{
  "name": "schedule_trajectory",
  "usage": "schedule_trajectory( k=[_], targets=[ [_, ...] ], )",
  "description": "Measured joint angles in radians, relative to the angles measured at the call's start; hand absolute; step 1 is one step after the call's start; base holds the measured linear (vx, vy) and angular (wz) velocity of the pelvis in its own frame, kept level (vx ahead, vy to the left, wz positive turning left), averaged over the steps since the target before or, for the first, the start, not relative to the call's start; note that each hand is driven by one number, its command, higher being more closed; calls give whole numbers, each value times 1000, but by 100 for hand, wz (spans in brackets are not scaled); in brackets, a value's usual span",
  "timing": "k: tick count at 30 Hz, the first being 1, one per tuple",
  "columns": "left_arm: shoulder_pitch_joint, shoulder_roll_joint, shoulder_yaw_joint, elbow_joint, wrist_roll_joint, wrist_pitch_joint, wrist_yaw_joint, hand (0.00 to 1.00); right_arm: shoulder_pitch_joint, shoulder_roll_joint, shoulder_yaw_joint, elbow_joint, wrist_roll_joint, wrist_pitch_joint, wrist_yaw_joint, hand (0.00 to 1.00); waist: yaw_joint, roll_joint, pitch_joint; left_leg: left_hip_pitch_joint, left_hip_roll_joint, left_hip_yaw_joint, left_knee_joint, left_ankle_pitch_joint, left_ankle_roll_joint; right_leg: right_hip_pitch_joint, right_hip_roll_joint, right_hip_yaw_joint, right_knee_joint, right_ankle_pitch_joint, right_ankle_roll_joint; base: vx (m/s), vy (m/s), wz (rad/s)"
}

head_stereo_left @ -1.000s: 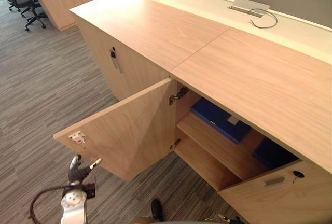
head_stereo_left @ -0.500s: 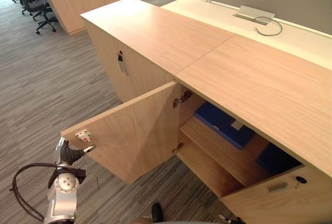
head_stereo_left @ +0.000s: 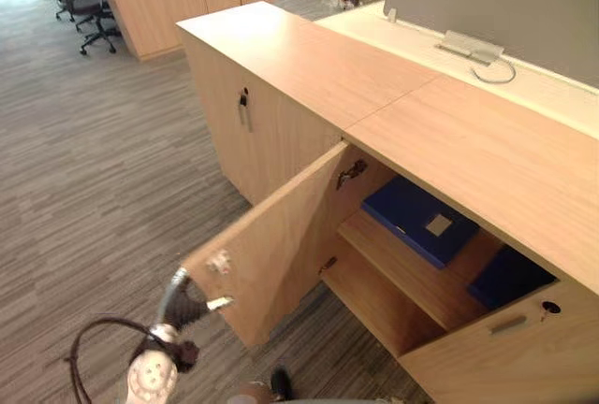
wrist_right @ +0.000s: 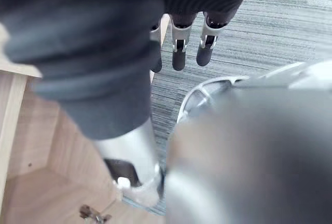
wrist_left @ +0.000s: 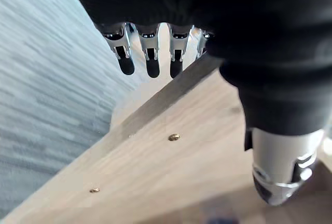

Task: Walk over to the cabinet, pick up the folder, carry it to the office cabinet, place the folder inside the office cabinet, then close the office cabinet door

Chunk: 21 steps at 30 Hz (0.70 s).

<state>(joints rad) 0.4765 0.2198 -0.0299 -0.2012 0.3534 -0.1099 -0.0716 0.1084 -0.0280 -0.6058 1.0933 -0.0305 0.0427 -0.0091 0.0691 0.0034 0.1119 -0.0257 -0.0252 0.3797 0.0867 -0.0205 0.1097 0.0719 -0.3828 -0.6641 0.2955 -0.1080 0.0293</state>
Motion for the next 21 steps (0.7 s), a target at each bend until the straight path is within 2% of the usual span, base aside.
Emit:
schedule_trajectory(
  k=[3, 5, 6, 7, 8, 9, 10, 11, 12, 13, 17, 21],
  targets=[
    [7, -52, -70, -7, -32, -36, -73, 0, -21, -1, -17, 0, -30, -6, 8, 0, 3, 14, -21, -15, 51, 58, -34, 18, -8, -15, -37, -48, 122, 11, -17, -67, 143, -54],
    [8, -67, -82, -7, -37, -43, -88, 0, -33, -1, -41, 4, -33, -6, 6, 0, 10, 29, -46, -41, 85, 103, -76, 20, -43, -31, -48, -78, 245, 9, -14, -92, 90, -49],
    [9, -64, -90, -7, -40, -45, -91, 0, -48, 12, -38, 28, -33, -6, 6, 0, 10, -12, -78, -61, 74, 117, -87, -42, -171, -65, -65, -89, 283, 13, -17, 8, 20, -78],
    [23, -52, -86, -49, -47, -48, -93, 0, -76, 25, -20, 51, -34, -7, 7, 0, 34, -55, -76, -142, 75, 48, 144, -13, -11, -83, -103, -104, 296, 27, -7, 74, -45, -120],
    [40, -63, -98, -60, -50, -51, -94, 0, -78, 14, 4, 61, -34, -6, 7, 0, 62, -32, -94, -120, 100, 15, 137, -61, -68, -73, -87, -128, 266, 36, 7, 182, -135, -148],
    [34, -54, -112, -50, -52, -48, -101, 0, -96, 17, 57, 84, -34, -5, 10, 0, 65, -55, -116, -117, 72, 56, 95, -72, -80, -43, -79, -165, 140, 66, 24, 124, -170, -125],
    [22, -69, -120, -43, -54, -44, -103, 0, -111, 8, 99, 98, -33, -6, 13, 0, 56, -42, -121, -127, 75, 75, 85, -53, -66, -15, -17, -197, -2, 60, 32, 61, -138, -82],
    [19, -72, -120, -42, -57, -43, -105, 0, -114, 3, 119, 101, -33, -6, 15, 0, 55, -30, -126, -135, 81, 79, 81, -45, -69, -11, 8, -208, -52, 65, 39, -67, -137, -39],
    [14, -64, -139, -43, -72, -44, -111, 0, -110, -10, 150, 116, -34, -7, 15, 0, 49, -11, -135, -144, 89, 82, 70, -27, -74, -7, 41, -211, -115, 92, 75, -89, -94, -13],
    [13, -59, -152, -44, -77, -45, -113, 0, -108, -19, 171, 128, -34, -6, 15, 0, 44, -9, -135, -143, 94, 82, 66, -18, -77, -4, 54, -211, -129, 98, 81, -101, -107, -11],
    [6, -37, -249, -44, -152, -50, -149, 0, -99, -38, 279, 159, -34, -12, 19, 0, 31, -2, -138, -80, 116, 102, -14, 45, -109, 19, 103, -192, -183, 94, 72, -91, -104, -17],
    [-18, -22, -328, -42, -206, -54, -198, 0, -92, -43, 317, 163, -29, -27, 23, 0, 15, -1, -132, -39, 122, 115, -99, 112, -123, 14, 135, -174, -200, 88, 63, -58, -81, -16]
  ],
)
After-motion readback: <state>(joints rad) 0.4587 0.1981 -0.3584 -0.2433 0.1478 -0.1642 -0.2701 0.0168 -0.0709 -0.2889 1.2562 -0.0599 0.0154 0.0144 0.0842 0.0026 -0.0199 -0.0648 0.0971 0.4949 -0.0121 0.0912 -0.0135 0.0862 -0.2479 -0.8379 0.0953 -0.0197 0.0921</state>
